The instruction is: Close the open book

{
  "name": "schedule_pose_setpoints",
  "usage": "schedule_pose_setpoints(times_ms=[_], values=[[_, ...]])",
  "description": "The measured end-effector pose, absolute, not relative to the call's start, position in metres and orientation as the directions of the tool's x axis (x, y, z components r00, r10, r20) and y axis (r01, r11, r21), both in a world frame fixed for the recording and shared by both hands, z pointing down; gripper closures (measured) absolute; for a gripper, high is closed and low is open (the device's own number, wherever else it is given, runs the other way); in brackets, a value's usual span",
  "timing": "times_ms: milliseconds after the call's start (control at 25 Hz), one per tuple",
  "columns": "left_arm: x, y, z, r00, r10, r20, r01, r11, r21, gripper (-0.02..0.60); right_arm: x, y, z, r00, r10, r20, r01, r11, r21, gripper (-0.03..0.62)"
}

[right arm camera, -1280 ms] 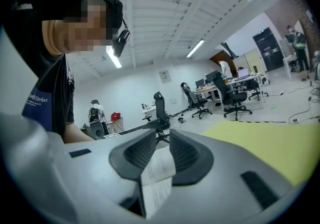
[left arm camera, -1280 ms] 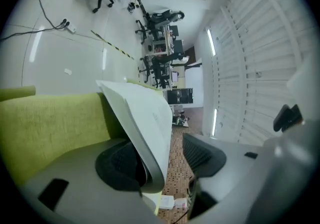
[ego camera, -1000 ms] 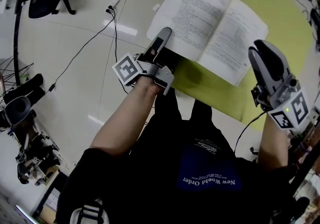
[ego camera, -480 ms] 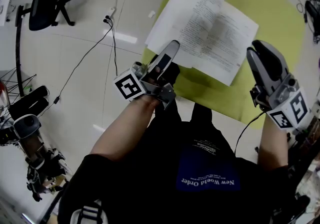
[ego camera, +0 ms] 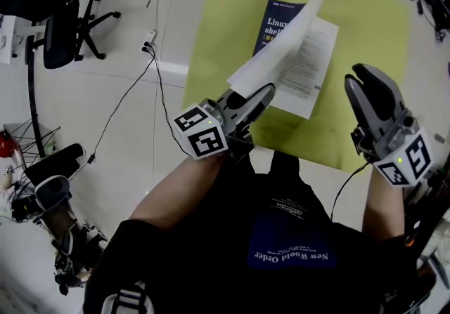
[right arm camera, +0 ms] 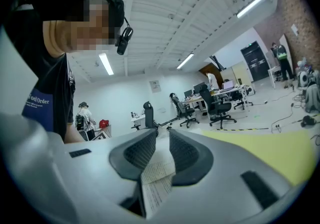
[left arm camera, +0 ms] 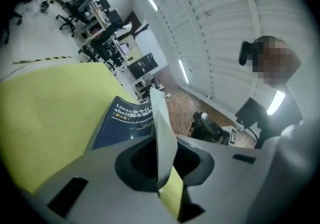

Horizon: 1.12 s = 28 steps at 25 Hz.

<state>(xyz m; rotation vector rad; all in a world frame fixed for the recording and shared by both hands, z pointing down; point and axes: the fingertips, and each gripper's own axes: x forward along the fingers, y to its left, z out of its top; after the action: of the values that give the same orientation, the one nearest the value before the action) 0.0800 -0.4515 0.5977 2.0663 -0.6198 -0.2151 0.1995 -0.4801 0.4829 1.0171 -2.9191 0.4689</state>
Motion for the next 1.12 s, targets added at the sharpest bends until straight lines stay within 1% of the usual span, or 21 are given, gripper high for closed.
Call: schedule_pose_setpoints(times_ms=[280, 360, 520, 640, 800, 920, 1040, 1120], values=[[0.125, -0.439, 0.626, 0.883, -0.348, 0.316, -0.465, -0.557, 0.687, 0.522, 0.233, -0.471, 0.484, -0.765, -0.634, 0.11, -0.636, 0.719, -0.28, 0.536], [0.137, -0.428, 0.628, 0.868, -0.274, 0.414, -0.49, -0.607, 0.626, 0.47, 0.242, -0.462, 0.478, -0.757, -0.644, 0.108, -0.644, 0.71, -0.285, 0.536], [0.151, -0.4, 0.634, 0.764, -0.15, 0.627, -0.505, -0.745, 0.437, 0.419, 0.257, -0.43, 0.469, -0.739, -0.666, 0.098, -0.661, 0.69, -0.295, 0.536], [0.156, -0.405, 0.663, 0.634, -0.078, 0.77, -0.448, -0.848, 0.283, 0.39, 0.266, -0.435, 0.488, -0.737, -0.669, 0.095, -0.662, 0.687, -0.3, 0.536], [0.158, -0.404, 0.694, 0.419, -0.045, 0.907, -0.338, -0.935, 0.11, 0.359, 0.272, -0.432, 0.495, -0.731, -0.677, 0.088, -0.67, 0.687, -0.281, 0.536], [0.156, -0.4, 0.703, 0.276, -0.047, 0.96, -0.246, -0.969, 0.023, 0.347, 0.274, -0.422, 0.484, -0.722, -0.687, 0.078, -0.677, 0.679, -0.283, 0.536], [0.155, -0.396, 0.711, 0.148, -0.064, 0.987, -0.144, -0.989, -0.043, 0.333, 0.277, -0.412, 0.469, -0.712, -0.698, 0.076, -0.688, 0.671, -0.276, 0.536], [0.156, -0.392, 0.718, 0.114, -0.065, 0.991, -0.122, -0.991, -0.051, 0.302, 0.276, -0.402, 0.458, -0.709, -0.701, 0.074, -0.69, 0.669, -0.275, 0.536]])
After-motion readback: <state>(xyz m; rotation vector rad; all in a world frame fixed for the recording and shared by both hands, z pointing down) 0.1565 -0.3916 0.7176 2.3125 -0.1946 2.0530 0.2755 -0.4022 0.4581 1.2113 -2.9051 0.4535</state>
